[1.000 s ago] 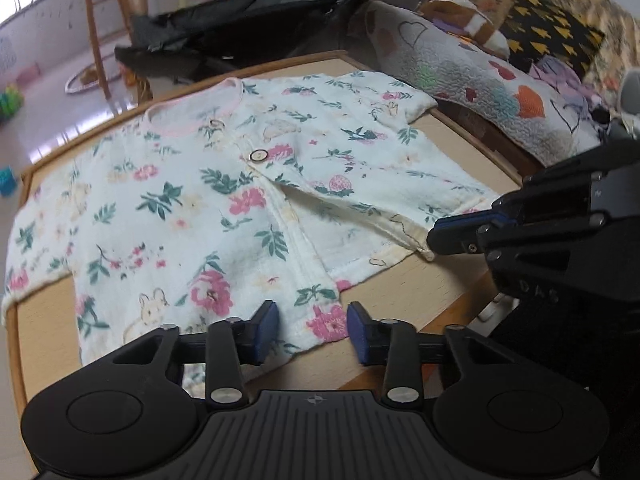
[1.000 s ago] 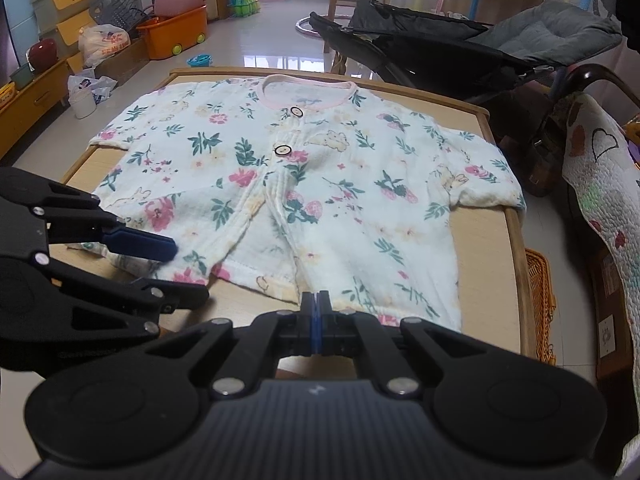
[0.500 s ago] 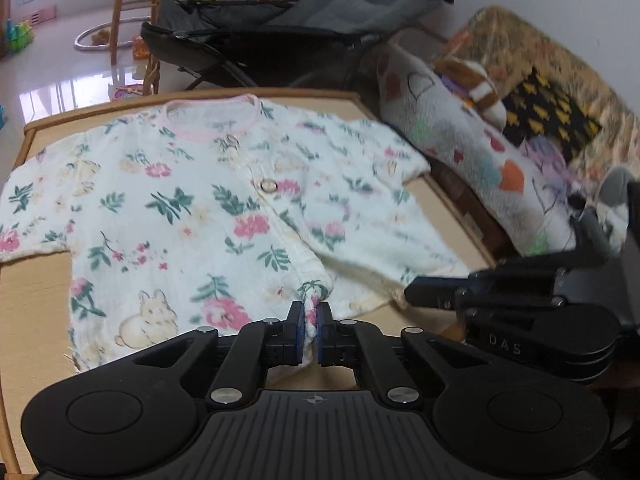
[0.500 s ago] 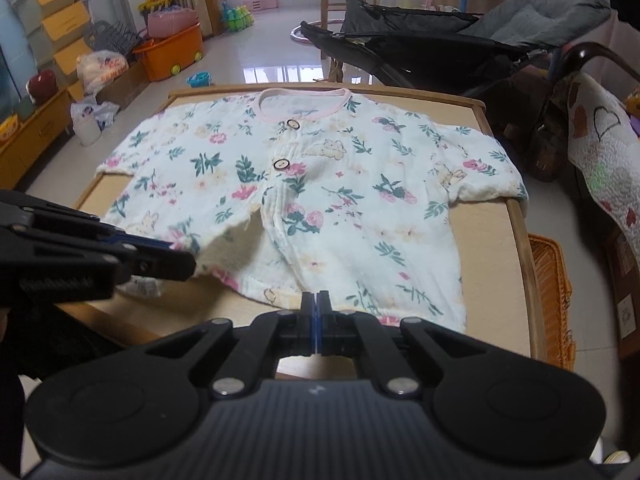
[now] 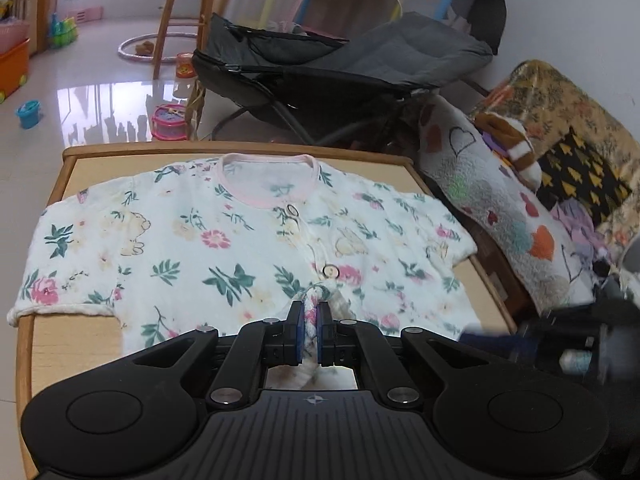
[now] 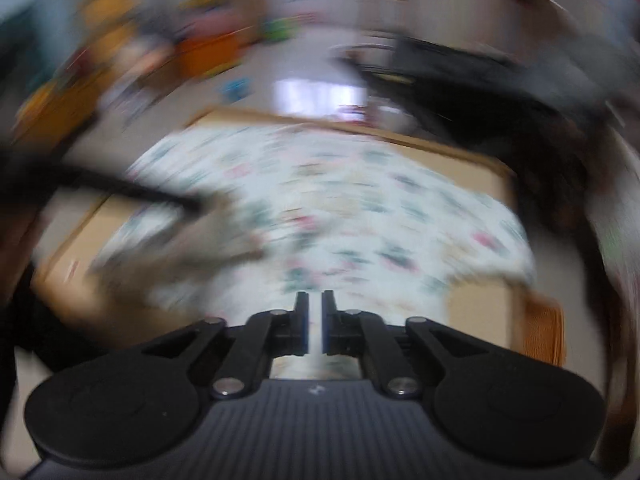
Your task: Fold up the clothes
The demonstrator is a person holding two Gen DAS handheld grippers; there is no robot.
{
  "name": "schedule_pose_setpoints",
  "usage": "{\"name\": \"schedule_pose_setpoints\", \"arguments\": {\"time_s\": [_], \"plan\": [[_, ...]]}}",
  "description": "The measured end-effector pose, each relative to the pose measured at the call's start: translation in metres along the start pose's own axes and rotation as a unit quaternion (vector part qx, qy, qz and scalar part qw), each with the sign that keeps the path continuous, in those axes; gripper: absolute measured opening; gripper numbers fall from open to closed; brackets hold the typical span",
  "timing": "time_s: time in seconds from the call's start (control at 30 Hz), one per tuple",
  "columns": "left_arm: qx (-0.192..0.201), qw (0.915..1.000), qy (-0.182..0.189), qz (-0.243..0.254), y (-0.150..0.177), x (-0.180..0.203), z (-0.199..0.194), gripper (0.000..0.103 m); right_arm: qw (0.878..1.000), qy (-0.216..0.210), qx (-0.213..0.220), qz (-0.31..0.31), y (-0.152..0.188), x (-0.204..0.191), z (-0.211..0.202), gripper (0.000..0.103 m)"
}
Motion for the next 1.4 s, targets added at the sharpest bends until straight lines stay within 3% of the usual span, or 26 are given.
{"name": "schedule_pose_setpoints", "arguments": {"time_s": [0.17,0.33,0.53,1.07,1.4], "plan": [[-0.001,1.0000,0.007,-0.001,-0.001,0.000,-0.002,0.006,0.986,-0.062,-0.040,-0.147,-0.007,-0.036,0.018,0.010],[-0.003,0.9999,0.012,-0.002,0.002,-0.001,-0.003,0.005,0.975,-0.068,-0.060,-0.201,-0.017,-0.043,0.035,0.010],[-0.006,0.9998,0.018,-0.007,0.006,-0.004,-0.003,0.005,0.967,-0.088,-0.106,-0.214,-0.022,-0.043,0.051,0.002],[-0.016,0.9992,0.036,-0.012,0.018,0.002,0.000,0.005,0.950,-0.131,-0.169,-0.227,-0.015,-0.064,0.049,0.002],[-0.037,0.9980,0.047,-0.021,0.025,0.004,0.011,0.005,0.955,-0.131,-0.160,-0.211,-0.012,-0.059,0.040,0.006]]}}
Point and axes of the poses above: each gripper's, at about its wrist camera, not at the fingertips, and z roughly the way its jaws point, x to its right, y to its underside, the point moved 2 cm from there along z, roughly the way its jaws point, and after that the axes turned 5 degrees about -y, right-handed, at the moved point
